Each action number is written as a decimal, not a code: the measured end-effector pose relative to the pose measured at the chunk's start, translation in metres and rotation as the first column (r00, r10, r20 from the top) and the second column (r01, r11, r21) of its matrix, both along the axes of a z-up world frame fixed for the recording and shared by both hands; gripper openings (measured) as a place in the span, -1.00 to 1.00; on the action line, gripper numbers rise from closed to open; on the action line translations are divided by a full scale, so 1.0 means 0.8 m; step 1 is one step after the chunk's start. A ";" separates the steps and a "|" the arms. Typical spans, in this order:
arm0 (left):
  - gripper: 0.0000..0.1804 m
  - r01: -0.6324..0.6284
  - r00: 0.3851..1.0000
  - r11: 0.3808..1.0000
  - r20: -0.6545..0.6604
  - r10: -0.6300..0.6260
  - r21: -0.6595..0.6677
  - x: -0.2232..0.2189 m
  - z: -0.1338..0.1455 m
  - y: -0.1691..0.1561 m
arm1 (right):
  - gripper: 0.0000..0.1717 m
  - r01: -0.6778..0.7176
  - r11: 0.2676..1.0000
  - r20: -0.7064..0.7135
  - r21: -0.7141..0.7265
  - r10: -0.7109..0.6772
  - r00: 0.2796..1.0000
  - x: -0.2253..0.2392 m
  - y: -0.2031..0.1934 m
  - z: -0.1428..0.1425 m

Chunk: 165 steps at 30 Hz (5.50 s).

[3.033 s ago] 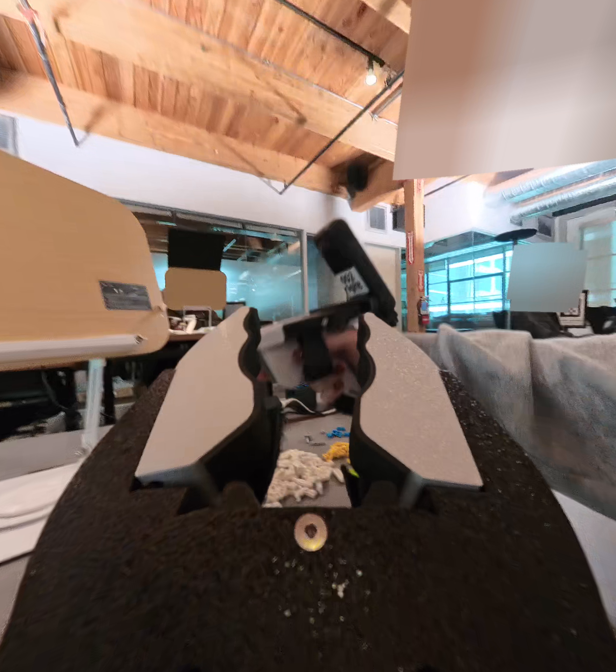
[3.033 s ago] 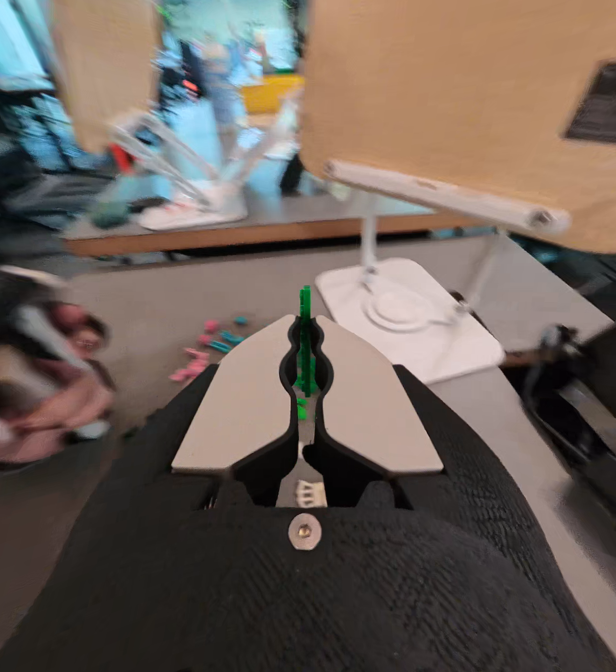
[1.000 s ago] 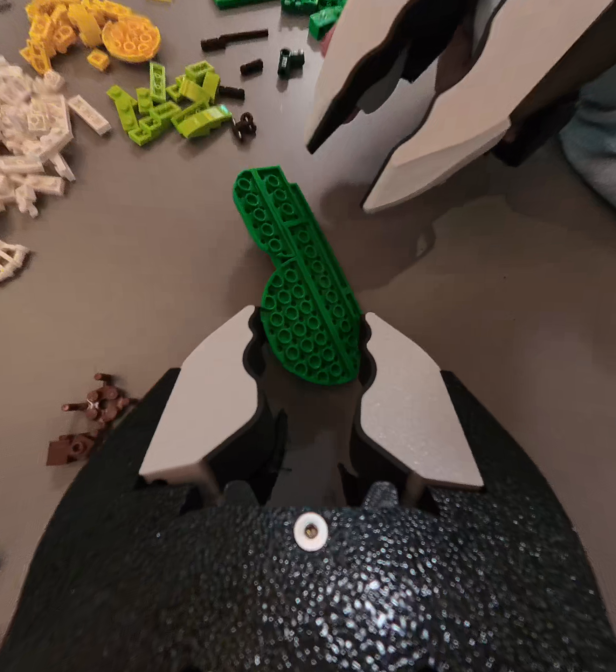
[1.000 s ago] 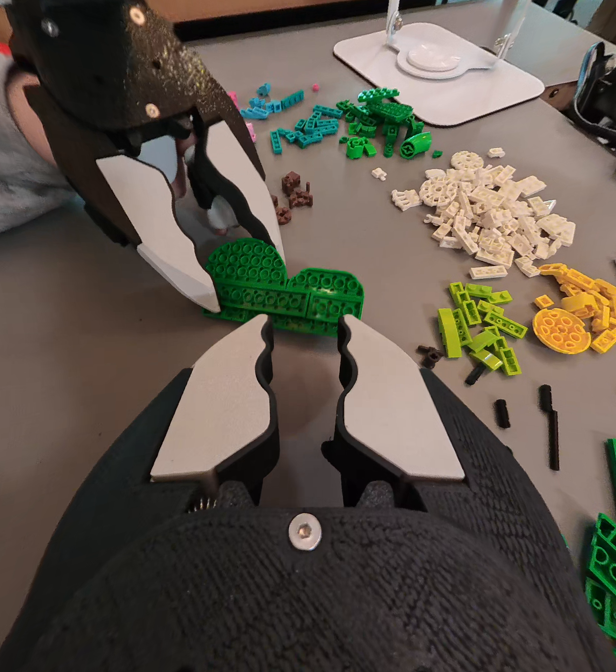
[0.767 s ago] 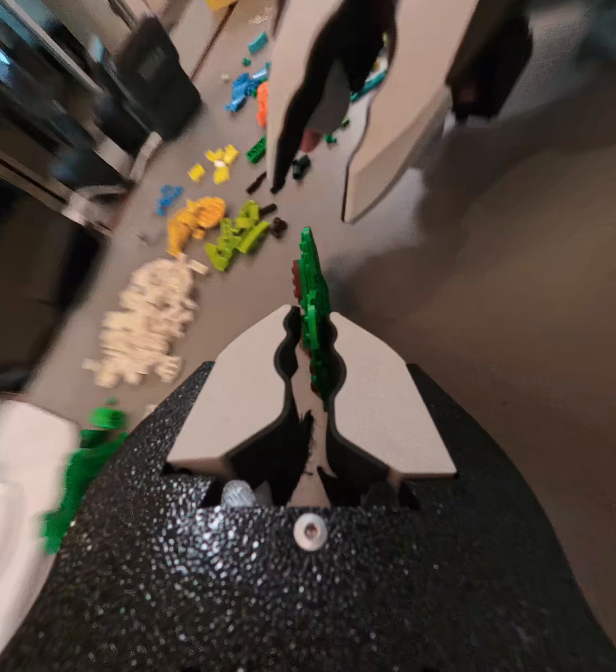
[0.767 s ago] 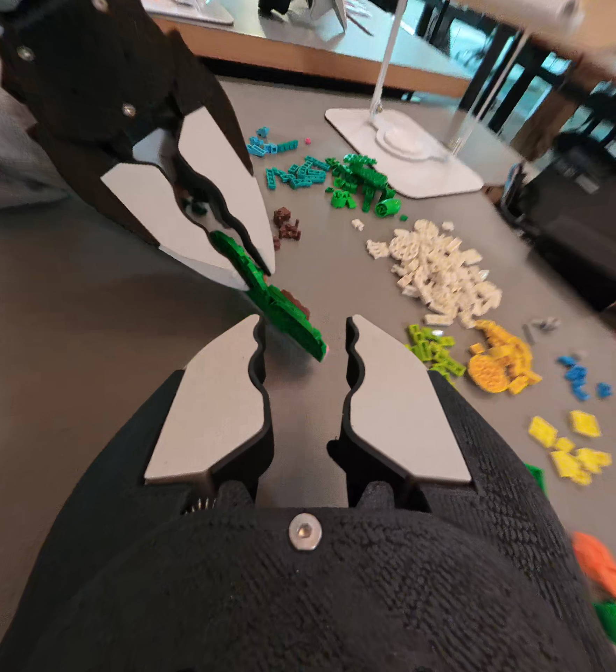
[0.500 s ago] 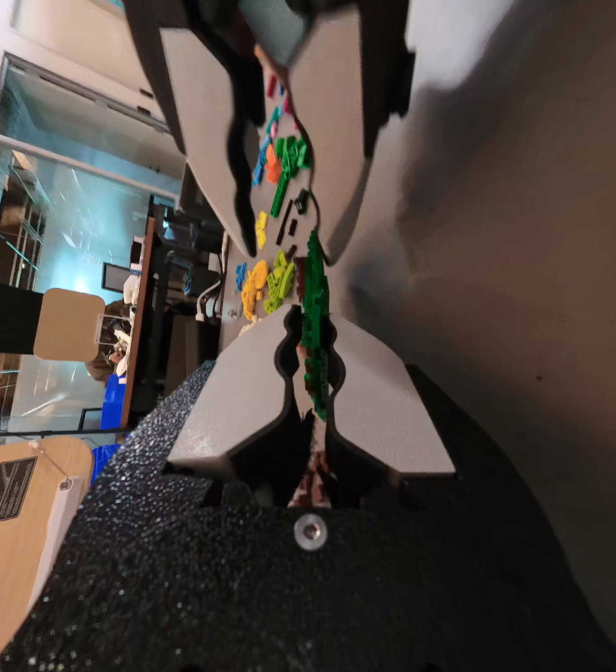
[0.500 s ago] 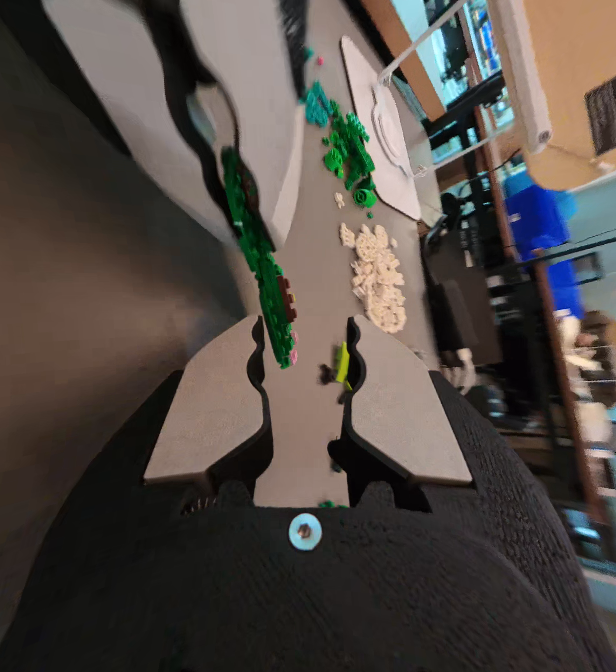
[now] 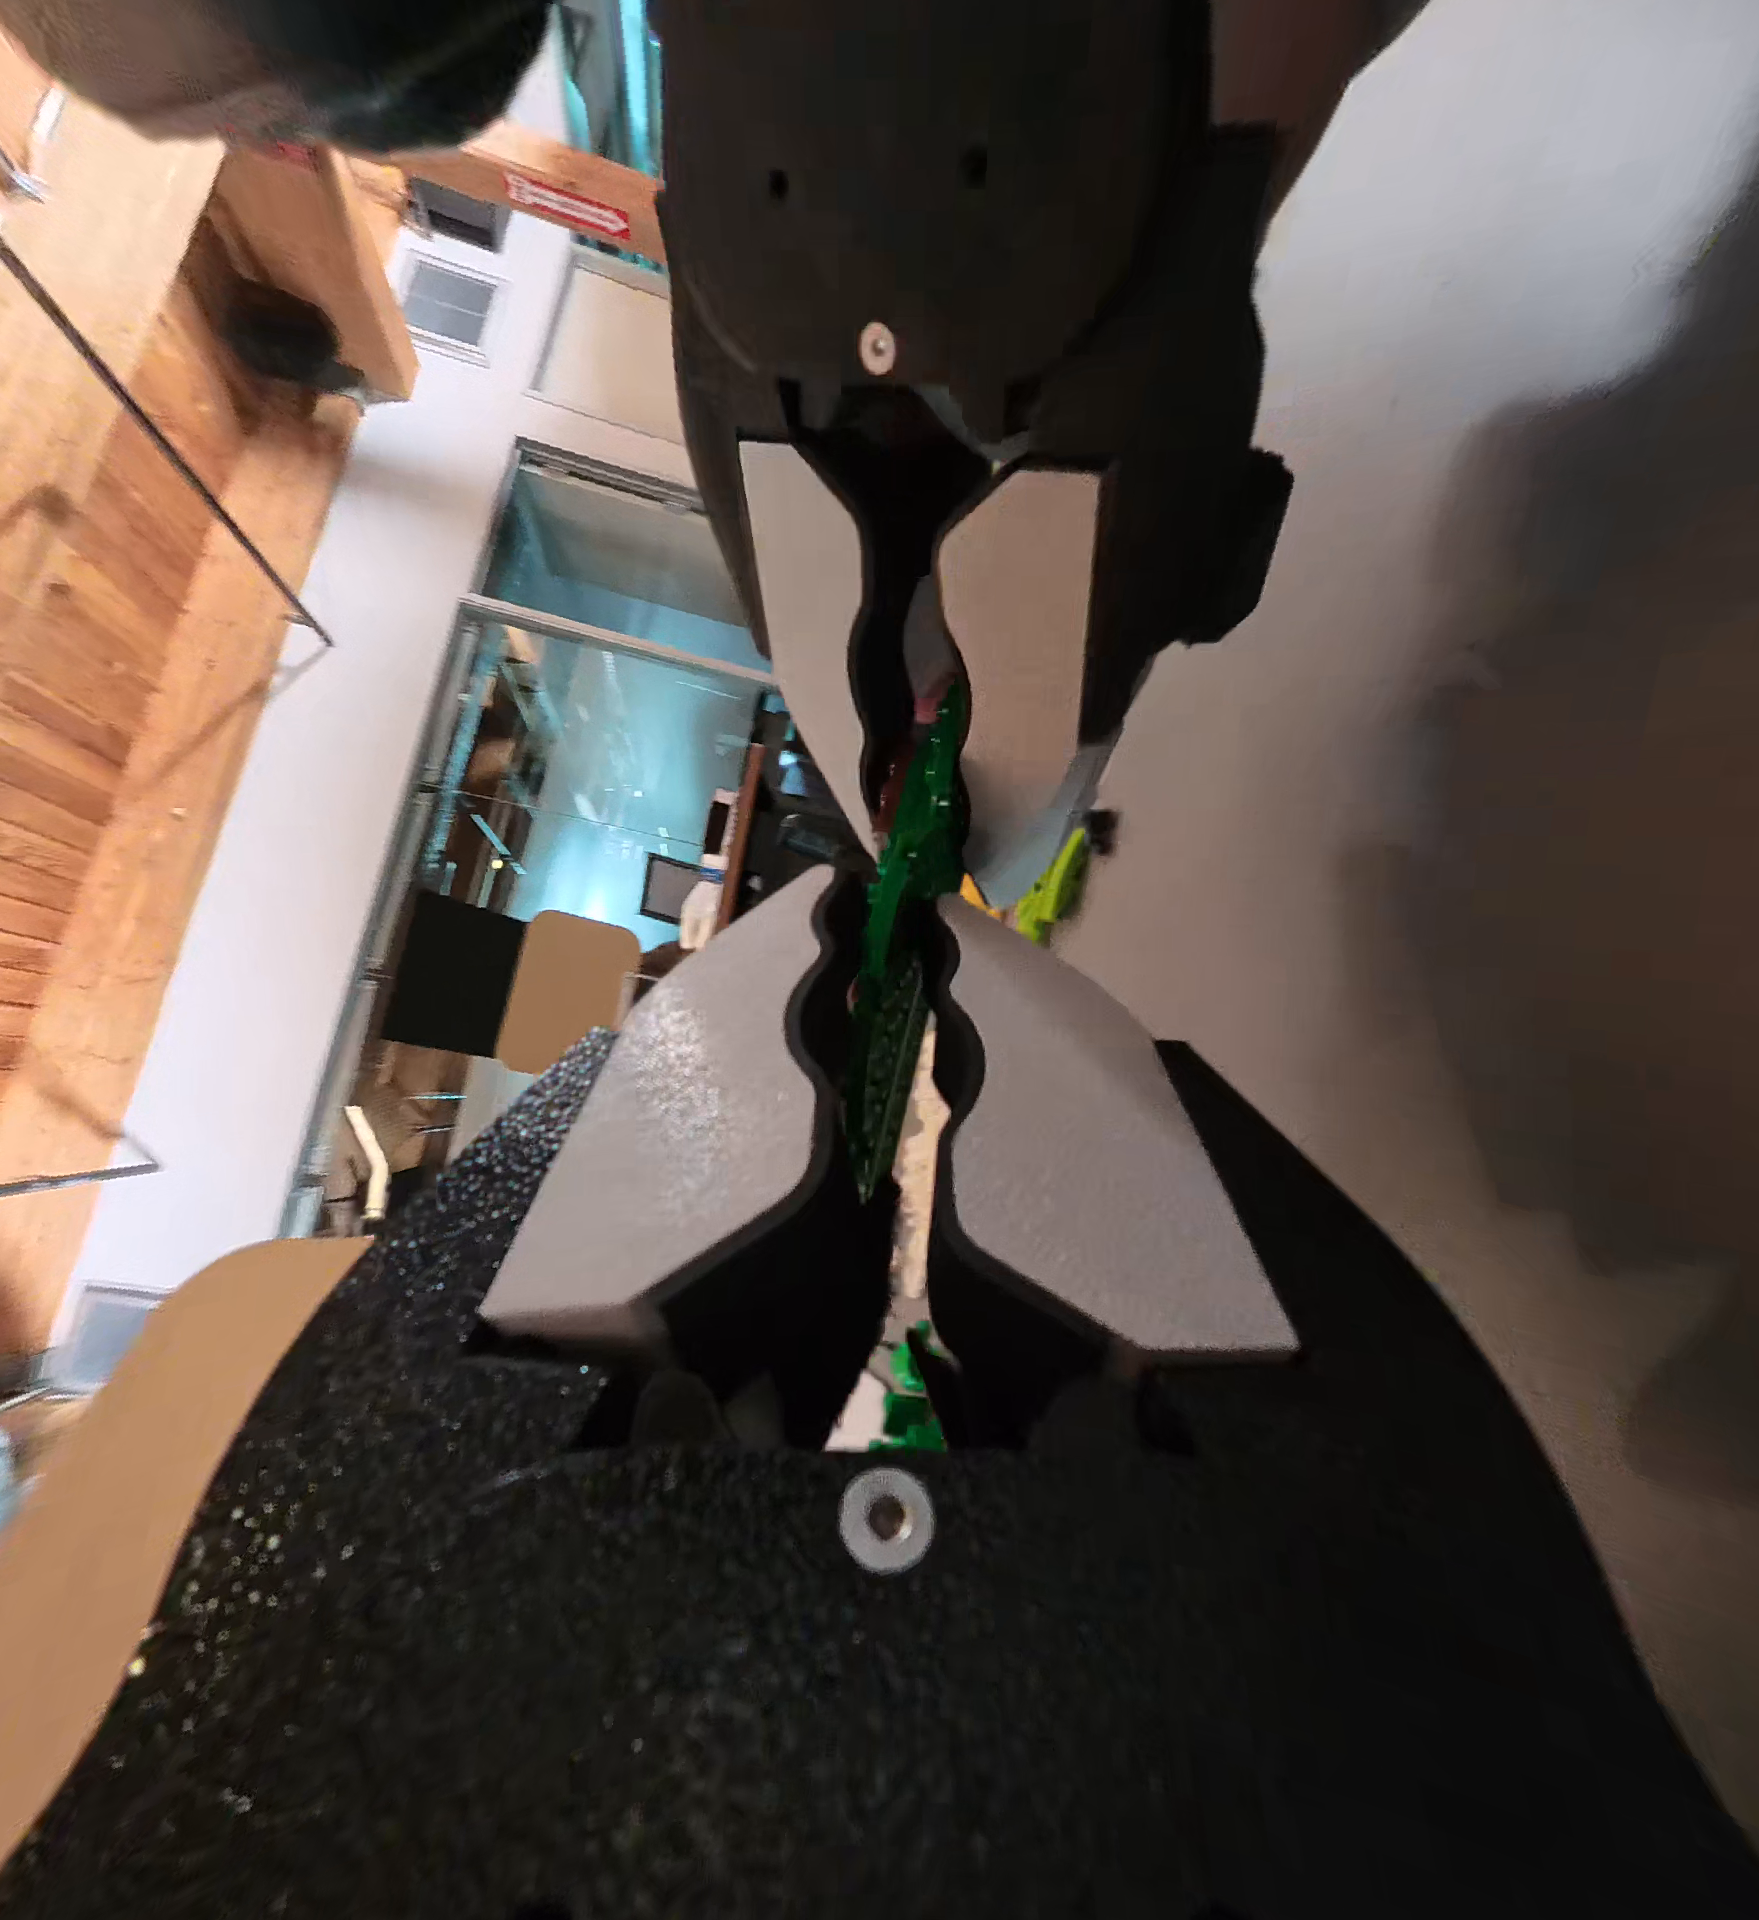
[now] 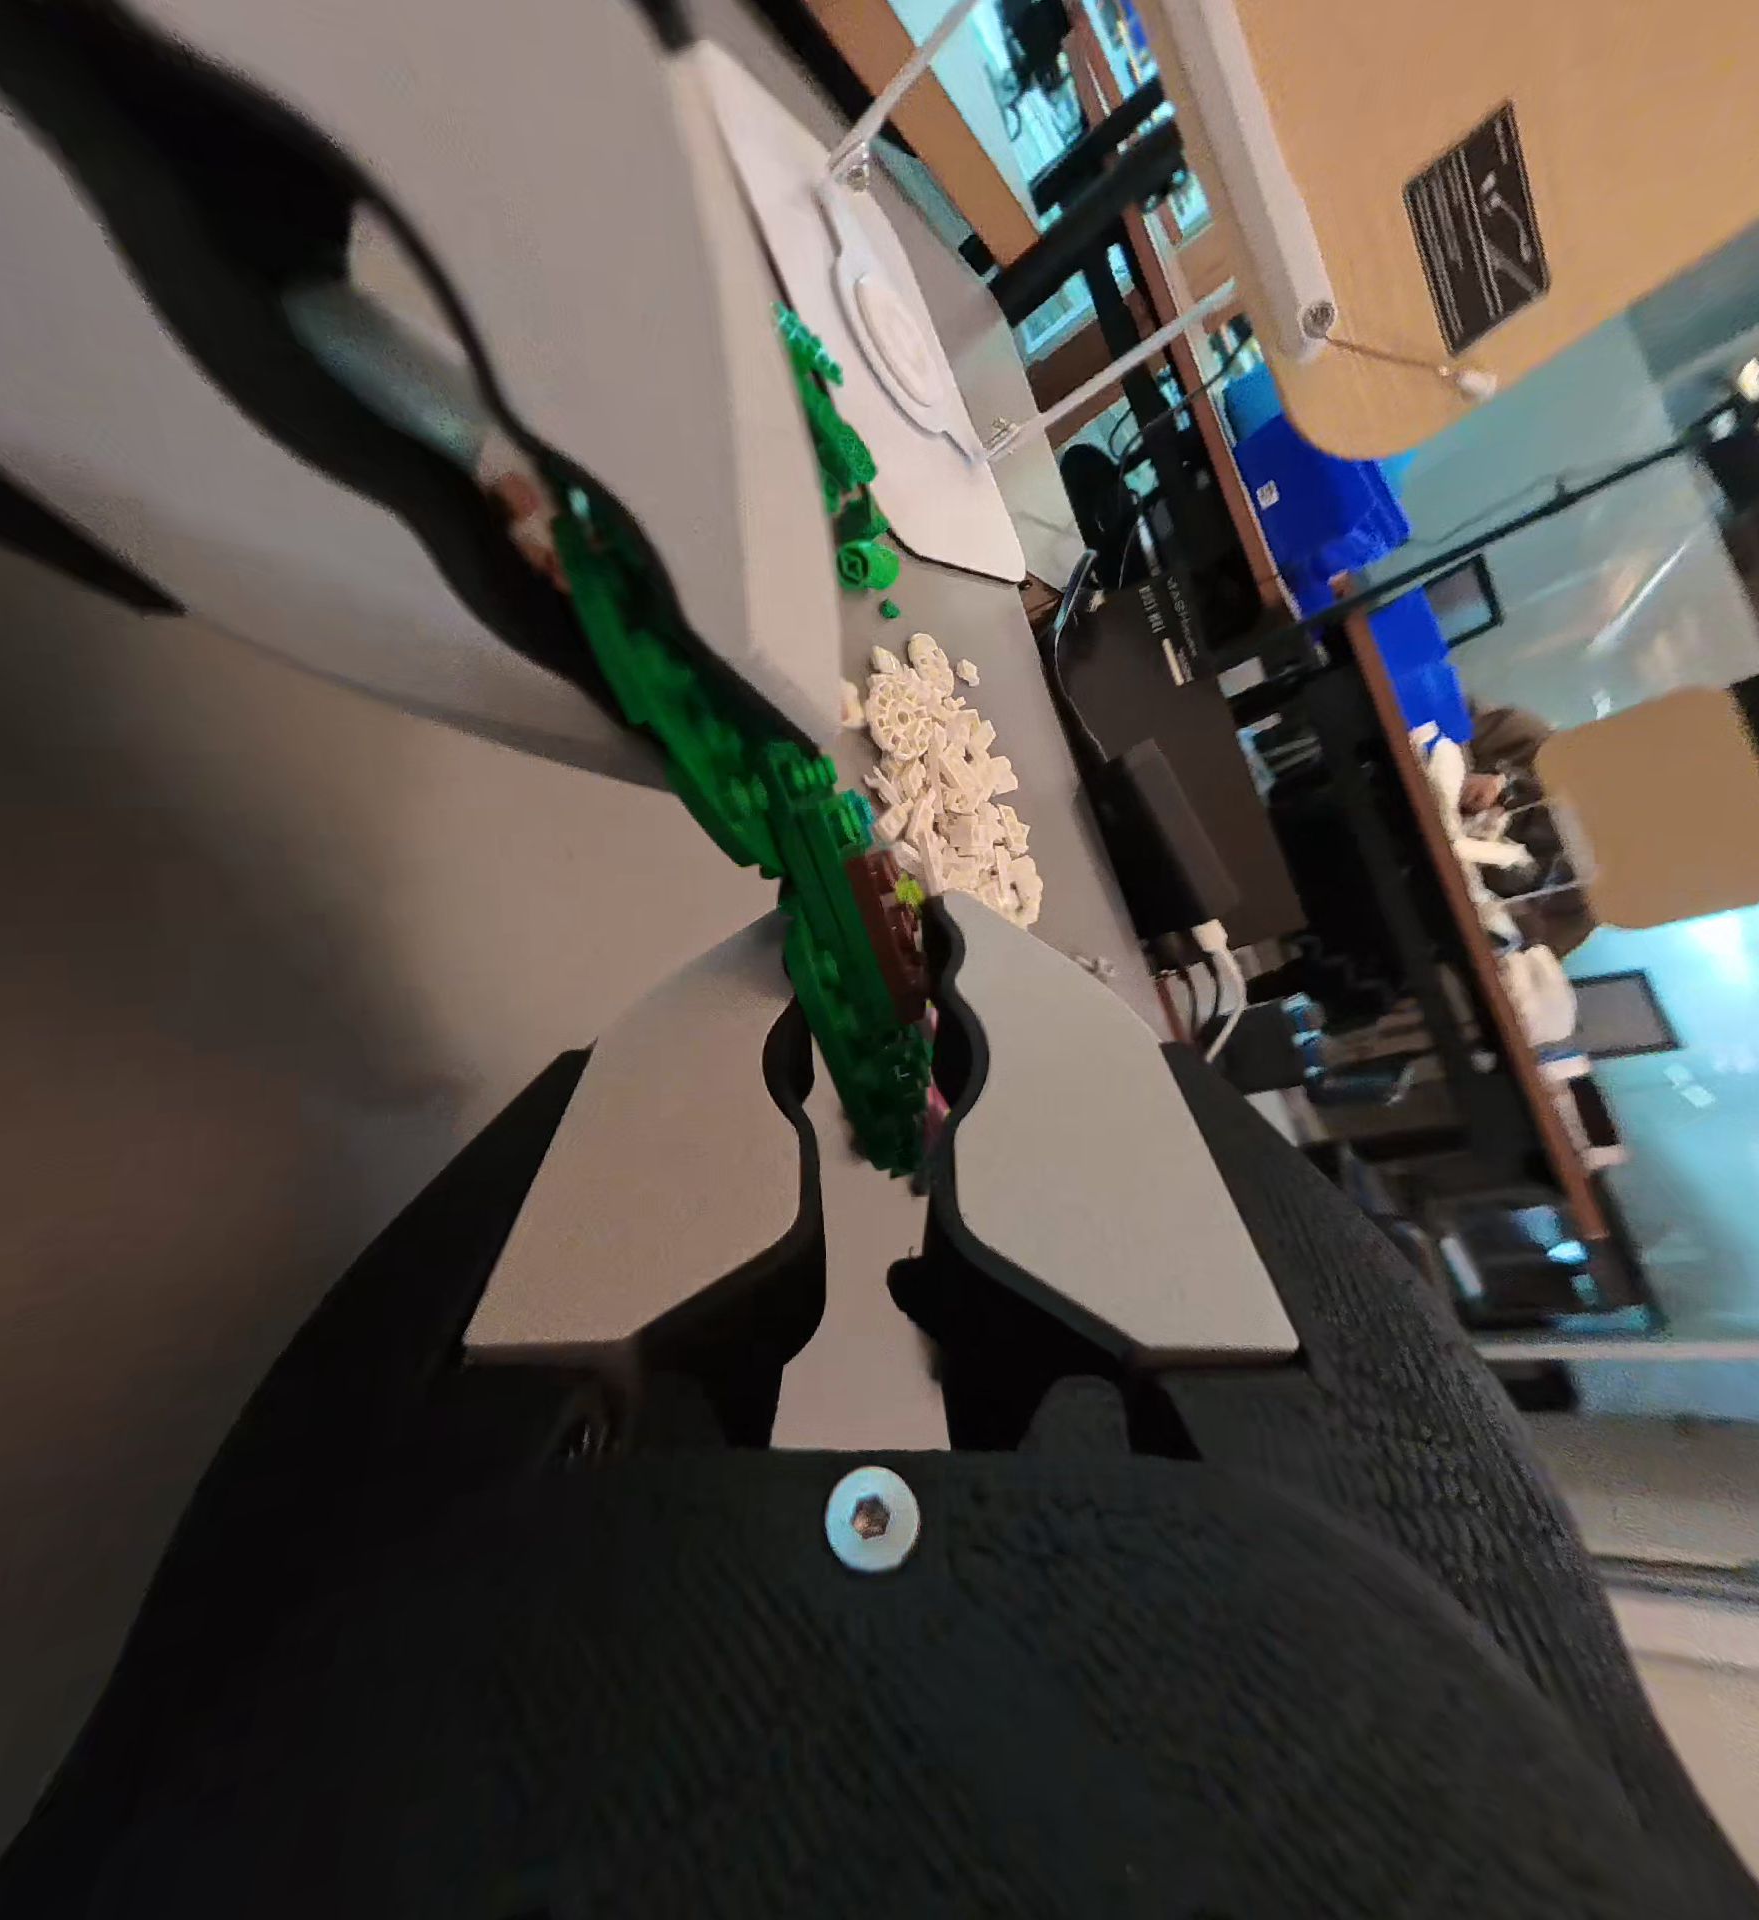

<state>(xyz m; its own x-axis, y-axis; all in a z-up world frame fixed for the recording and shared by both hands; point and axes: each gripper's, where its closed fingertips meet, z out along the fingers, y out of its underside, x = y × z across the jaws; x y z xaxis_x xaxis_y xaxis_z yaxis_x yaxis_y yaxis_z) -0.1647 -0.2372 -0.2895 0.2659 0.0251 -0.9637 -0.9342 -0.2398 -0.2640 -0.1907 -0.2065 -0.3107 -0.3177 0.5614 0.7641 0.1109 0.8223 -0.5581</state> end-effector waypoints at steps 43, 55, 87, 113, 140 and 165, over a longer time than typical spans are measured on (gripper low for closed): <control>-0.81 -0.116 0.987 0.992 0.115 0.110 0.050 -0.028 0.006 0.001 | -0.68 -0.133 0.974 -0.320 0.185 0.188 0.929 0.016 -0.019 0.045; -0.81 -0.112 0.994 0.992 -0.003 0.112 0.059 -0.025 0.009 -0.001 | -0.86 -0.001 0.950 -0.329 0.313 0.110 0.938 0.007 0.000 0.038; -0.82 -0.108 0.964 0.991 0.253 0.086 0.074 -0.035 0.010 -0.006 | -0.78 -0.111 0.967 -0.383 0.231 0.195 0.903 0.023 -0.010 0.056; -0.54 -0.016 0.927 0.990 0.372 -0.039 0.144 -0.023 0.019 -0.005 | -0.83 -0.065 0.937 -0.427 0.342 0.217 0.878 0.022 -0.020 0.064; -0.49 0.288 -0.236 0.886 0.924 -0.301 0.363 0.015 0.047 -0.011 | -0.84 0.265 0.890 -0.669 0.371 0.058 0.741 0.025 0.023 0.109; -0.87 0.129 0.220 0.988 0.969 -0.114 0.087 -0.018 0.003 -0.001 | -0.37 0.007 0.935 -0.385 0.354 0.139 0.913 0.009 -0.004 0.044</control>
